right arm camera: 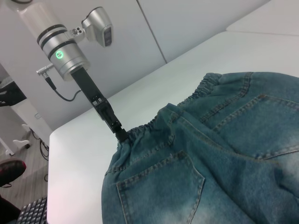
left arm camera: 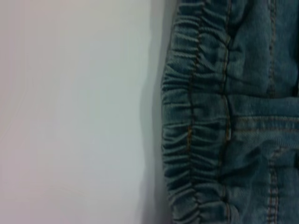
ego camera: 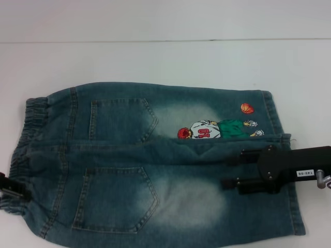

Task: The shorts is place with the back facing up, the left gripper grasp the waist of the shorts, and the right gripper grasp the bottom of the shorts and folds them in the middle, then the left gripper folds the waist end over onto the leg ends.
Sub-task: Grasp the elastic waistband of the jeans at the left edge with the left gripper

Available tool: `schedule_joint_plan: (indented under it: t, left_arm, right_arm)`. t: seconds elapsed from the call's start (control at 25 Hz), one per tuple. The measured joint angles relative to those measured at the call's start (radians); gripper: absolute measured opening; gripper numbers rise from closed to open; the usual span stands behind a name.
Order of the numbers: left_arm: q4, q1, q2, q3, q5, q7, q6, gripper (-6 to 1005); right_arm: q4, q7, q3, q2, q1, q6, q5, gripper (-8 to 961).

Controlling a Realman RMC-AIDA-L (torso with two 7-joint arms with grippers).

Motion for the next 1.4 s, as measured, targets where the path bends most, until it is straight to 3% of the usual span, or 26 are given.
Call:
schedule_joint_plan:
  t: [0.2, 0.52, 0.96, 1.2, 1.4]
  left_arm:
    - [0.006, 0.005, -0.003, -0.001, -0.002, 0.009, -0.021, 695]
    - [0.007, 0.004, -0.003, 0.000, -0.002, 0.018, -0.010, 471]
    - [0.006, 0.000, -0.003, -0.001, -0.003, 0.020, -0.006, 50]
    - [0.006, -0.006, 0.002, 0.000, -0.033, 0.022, 0.005, 48]
    - [0.007, -0.022, 0.013, -0.001, -0.065, 0.023, 0.019, 45]
  right_arm:
    - [0.001, 0.000, 0.001, 0.000, -0.001, 0.006, 0.000, 746]
    - [0.001, 0.000, 0.003, -0.001, 0.003, 0.004, 0.000, 745]
    - [-0.007, 0.051, 0.006, -0.011, 0.010, -0.004, 0.007, 744]
    - [-0.107, 0.284, 0.005, -0.043, 0.028, -0.046, 0.006, 744]
    - [-0.268, 0.451, -0.002, -0.078, 0.040, -0.183, -0.066, 745]
